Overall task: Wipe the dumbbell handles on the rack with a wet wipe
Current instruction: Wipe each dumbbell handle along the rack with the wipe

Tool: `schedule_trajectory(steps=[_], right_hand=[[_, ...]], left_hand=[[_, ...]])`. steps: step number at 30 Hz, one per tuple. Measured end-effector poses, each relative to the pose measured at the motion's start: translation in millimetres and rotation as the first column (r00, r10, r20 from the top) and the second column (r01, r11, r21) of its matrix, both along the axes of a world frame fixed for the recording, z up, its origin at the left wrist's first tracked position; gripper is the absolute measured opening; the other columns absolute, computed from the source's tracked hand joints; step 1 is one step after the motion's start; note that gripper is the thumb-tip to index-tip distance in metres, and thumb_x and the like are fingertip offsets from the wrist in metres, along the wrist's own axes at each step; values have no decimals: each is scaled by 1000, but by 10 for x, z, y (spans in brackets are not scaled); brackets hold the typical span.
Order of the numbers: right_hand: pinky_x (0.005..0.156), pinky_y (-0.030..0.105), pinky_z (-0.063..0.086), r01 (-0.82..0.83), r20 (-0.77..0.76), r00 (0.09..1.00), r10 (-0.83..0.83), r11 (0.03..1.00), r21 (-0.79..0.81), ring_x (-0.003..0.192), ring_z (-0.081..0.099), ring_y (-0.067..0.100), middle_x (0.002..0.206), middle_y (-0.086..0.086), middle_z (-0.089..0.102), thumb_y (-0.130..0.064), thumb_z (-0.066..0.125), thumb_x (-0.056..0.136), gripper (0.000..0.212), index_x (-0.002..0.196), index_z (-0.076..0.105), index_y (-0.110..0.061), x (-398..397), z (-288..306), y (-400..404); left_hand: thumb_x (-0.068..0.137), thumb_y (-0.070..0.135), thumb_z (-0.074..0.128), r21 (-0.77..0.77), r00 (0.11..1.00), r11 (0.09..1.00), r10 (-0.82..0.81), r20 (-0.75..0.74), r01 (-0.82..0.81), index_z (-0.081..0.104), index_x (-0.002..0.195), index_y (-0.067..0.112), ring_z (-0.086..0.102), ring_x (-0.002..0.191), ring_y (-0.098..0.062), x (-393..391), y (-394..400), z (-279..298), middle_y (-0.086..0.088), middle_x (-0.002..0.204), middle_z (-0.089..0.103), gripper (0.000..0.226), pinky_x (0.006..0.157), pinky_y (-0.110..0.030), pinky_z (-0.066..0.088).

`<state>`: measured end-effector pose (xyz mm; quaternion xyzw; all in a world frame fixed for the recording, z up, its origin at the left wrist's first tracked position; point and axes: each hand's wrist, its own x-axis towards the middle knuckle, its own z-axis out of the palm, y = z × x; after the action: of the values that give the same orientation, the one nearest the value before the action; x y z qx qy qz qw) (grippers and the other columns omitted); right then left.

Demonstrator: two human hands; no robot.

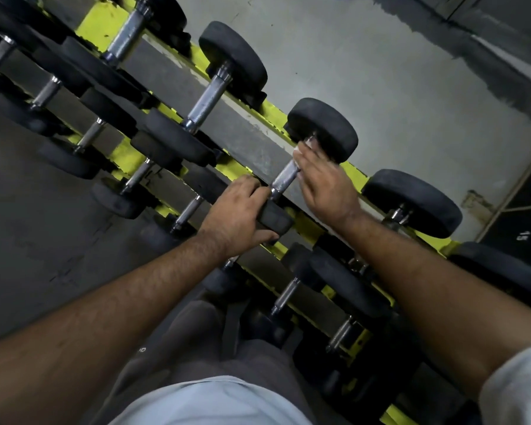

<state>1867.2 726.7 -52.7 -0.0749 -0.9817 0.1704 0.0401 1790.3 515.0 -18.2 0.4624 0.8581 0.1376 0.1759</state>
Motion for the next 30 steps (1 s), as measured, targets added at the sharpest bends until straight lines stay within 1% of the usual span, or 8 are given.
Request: schedule_trajectory(steps=[5,10,14,18,22,24,27,30], right_hand=[[119,46,33,-261,64,964,258,965,34,145,39,30,150,13,50,-27,43,104,46,145,51,-6,60,6,-162],[116,48,37,-46,99,994,36,993,110,148,33,31,154,15,44,-29,39,106,49,147,47,-3,-43,85,-186],[120,44,30,-317,128,944,305,945,86,143,41,30,150,12,51,-25,43,103,46,144,53,-8,44,88,-175],[115,48,37,-82,117,991,71,992,93,144,40,30,149,12,51,-9,52,98,45,142,54,-7,-3,175,-92],[119,44,31,-337,139,931,337,941,-25,139,47,32,144,13,57,-22,48,100,43,137,60,-6,70,132,-273],[117,41,32,-291,127,950,284,956,38,136,50,31,141,11,60,-17,48,100,39,135,62,-8,-26,191,-117],[116,48,36,-122,172,979,105,988,92,141,44,33,145,12,55,-10,54,97,42,138,58,-7,-40,204,-206],[118,47,34,-351,210,917,338,936,22,138,48,32,143,12,57,-28,47,99,45,137,61,-8,21,178,-335]], left_hand=[[82,64,62,92,983,995,28,180,-45,54,130,15,50,117,-18,-142,-86,60,-3,127,53,69,96,-32,44],[78,64,63,128,932,970,157,327,-208,58,126,15,52,116,-14,-249,-119,-36,2,128,54,69,96,-33,47],[77,62,67,143,911,957,187,369,-254,58,121,14,54,109,-17,-161,-80,-75,1,120,53,66,93,-41,50],[81,55,70,150,901,946,213,378,-287,54,128,10,50,123,-21,-54,-77,-102,-3,131,48,67,100,-41,48],[85,48,69,174,907,939,218,361,-295,49,138,3,30,146,-27,29,-89,-104,-15,148,43,72,120,-39,27],[88,50,65,170,919,943,218,328,-285,47,141,1,28,147,-29,47,-99,-114,-18,150,41,74,119,-35,21],[89,54,58,171,936,950,208,285,-263,46,141,0,29,146,-31,56,-102,-131,-19,150,41,76,120,-38,23],[89,55,55,165,948,956,199,249,-244,46,140,0,31,145,-33,68,-90,-150,-21,148,43,76,118,-46,30]])
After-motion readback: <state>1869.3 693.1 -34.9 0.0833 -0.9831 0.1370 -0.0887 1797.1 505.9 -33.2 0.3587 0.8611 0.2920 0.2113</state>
